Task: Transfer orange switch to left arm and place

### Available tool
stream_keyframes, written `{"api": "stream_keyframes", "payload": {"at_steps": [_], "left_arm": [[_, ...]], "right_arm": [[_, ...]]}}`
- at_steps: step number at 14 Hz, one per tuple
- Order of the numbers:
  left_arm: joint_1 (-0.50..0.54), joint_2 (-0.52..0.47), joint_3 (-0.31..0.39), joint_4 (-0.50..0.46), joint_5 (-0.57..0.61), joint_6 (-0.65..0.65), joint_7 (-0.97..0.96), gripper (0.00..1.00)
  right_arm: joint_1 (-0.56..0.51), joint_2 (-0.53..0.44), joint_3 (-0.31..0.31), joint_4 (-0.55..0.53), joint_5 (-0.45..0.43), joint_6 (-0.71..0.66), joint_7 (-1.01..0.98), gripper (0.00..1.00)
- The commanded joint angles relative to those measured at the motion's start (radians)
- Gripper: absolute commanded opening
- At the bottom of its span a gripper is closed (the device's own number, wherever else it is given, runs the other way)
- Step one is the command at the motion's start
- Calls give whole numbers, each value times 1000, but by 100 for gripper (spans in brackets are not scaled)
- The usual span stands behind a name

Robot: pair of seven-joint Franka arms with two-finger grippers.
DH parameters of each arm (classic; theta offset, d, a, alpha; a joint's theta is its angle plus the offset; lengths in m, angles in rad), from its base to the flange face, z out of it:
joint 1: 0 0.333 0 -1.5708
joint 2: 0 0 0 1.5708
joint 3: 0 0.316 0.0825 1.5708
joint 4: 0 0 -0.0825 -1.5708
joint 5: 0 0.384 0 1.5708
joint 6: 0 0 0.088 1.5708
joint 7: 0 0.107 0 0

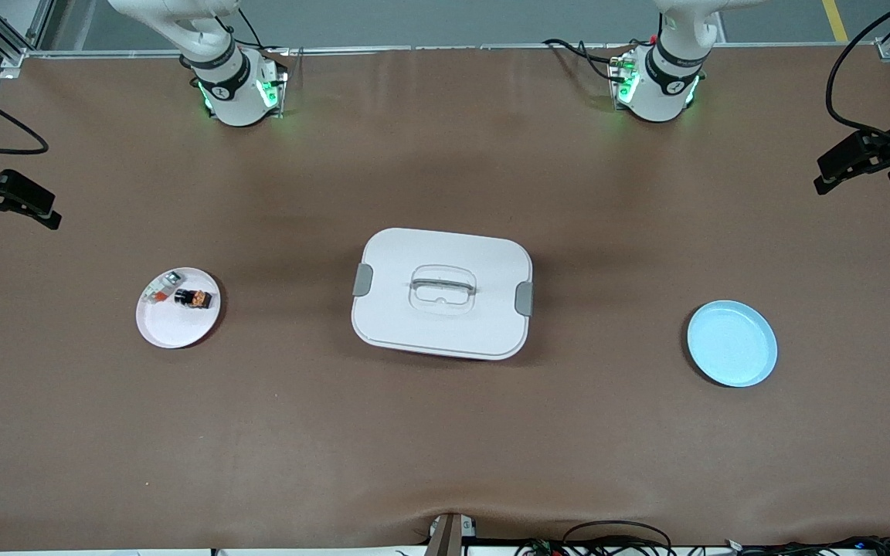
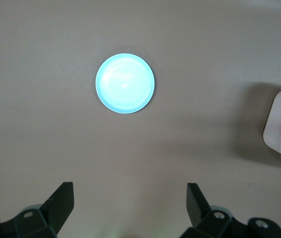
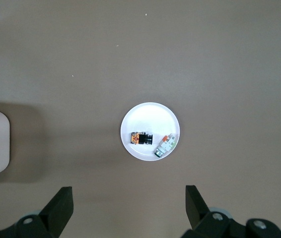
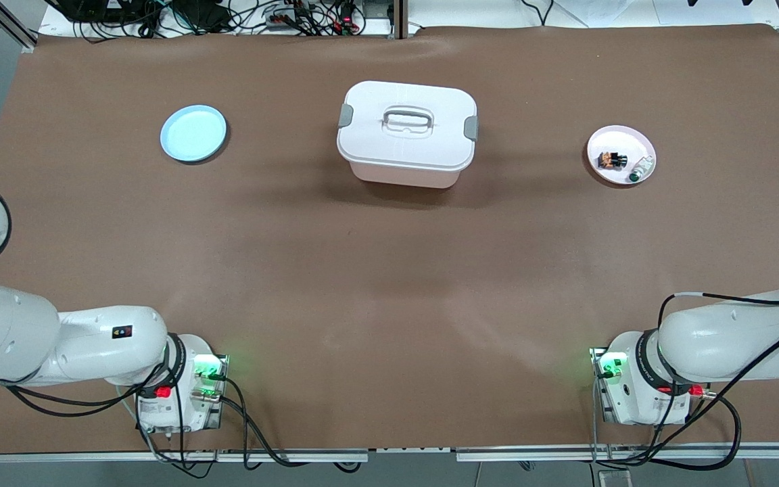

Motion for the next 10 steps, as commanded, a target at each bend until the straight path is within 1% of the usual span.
{"api": "stream_keyframes", "payload": {"at_steps": [1,4,7,8,10], "left_arm": [[7,0,-4,10,6,-6,20,100],[8,0,-4,9,6,-6,20,100],[8,-1,-4,9,4,-6,21,100],[10,-3,-4,9,4,-6,21,100],[10,-4,-3,10,4,-6,21,100]], "right_arm": [[-10,2,5,3,-15,-10,-1,100],[-10,51,5,-13,-20,-4,2,100],[-22,114,5,-52,-32,42,9,100],[-23,117,5,-89,-32,81,9,100],[-23,114,5,-196,-32,199,9,100]]}}
